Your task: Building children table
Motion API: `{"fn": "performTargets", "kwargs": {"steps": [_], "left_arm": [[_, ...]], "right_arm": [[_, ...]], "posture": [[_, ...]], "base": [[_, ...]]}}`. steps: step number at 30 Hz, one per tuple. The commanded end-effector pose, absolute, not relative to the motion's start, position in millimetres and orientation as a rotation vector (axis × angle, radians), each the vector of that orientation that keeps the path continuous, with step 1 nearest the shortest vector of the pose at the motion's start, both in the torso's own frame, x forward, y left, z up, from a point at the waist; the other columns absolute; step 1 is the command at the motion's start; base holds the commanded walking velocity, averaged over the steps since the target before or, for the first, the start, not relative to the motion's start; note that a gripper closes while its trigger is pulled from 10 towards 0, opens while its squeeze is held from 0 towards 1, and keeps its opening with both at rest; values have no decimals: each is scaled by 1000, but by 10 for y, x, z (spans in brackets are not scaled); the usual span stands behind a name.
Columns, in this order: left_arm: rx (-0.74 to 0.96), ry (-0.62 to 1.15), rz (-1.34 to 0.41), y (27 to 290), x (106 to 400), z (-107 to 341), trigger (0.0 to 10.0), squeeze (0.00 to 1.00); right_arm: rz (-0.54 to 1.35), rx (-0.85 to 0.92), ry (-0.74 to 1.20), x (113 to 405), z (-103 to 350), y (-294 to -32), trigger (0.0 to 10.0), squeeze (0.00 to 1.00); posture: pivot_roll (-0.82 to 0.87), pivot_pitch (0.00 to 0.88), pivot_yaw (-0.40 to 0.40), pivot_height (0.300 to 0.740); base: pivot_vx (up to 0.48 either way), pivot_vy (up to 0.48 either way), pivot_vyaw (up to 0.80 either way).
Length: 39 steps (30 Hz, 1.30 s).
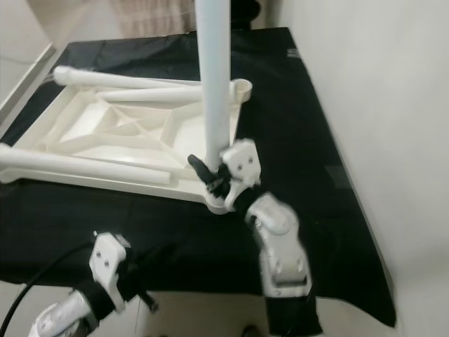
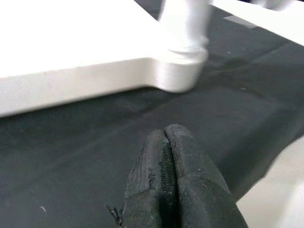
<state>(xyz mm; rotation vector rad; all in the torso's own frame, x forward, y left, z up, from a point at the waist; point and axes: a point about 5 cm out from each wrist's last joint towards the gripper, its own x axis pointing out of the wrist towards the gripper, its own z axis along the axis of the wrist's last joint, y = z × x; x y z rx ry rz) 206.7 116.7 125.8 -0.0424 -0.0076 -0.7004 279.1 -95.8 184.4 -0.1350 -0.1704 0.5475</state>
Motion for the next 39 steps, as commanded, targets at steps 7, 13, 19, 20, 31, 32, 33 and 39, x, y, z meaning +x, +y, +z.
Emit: {"fn": "performTargets", "kwargs": {"steps": [7,13,19,20,31,32,33,39], "left_arm": [[-43,-2,-701,1144,2201,1176,10000,0],[-41,-14,-665,1159,2262,1162,10000,0],[-35,-19,-671,1139,2293,1153,10000,0],[-34,-21,-672,1131,2289,1156,10000,0],[-30,-28,-669,1109,2163,1178,10000,0],[-30,-27,-670,1110,2144,1181,10000,0],[-30,-25,-671,1111,2127,1183,10000,0],[-32,-16,-676,1118,2067,1187,10000,0]], "right_arm": [[508,-134,128,2971,1281,-965,7333,0],[607,-32,52,3003,1525,-884,10000,1000],[1005,-152,-63,3108,1837,-952,10000,0],[1069,-187,-61,3156,1870,-980,10000,0],[1274,-196,-29,3507,2111,-999,3725,0],[1288,-194,-32,3523,2129,-1002,3725,0],[1296,-193,-34,3537,2144,-1008,1294,0],[1340,-171,-26,3581,2164,-1100,0,0]], "posture": [[-19,158,47,740],[-10,139,38,740],[11,137,27,740],[18,143,25,740],[77,193,17,740],[82,198,18,740],[85,202,20,740],[93,226,30,740]], "base": [[0,0,0],[0,0,0],[0,0,0],[0,0,0],[0,0,0],[0,0,0],[0,0,0],[0,0,0]]}}
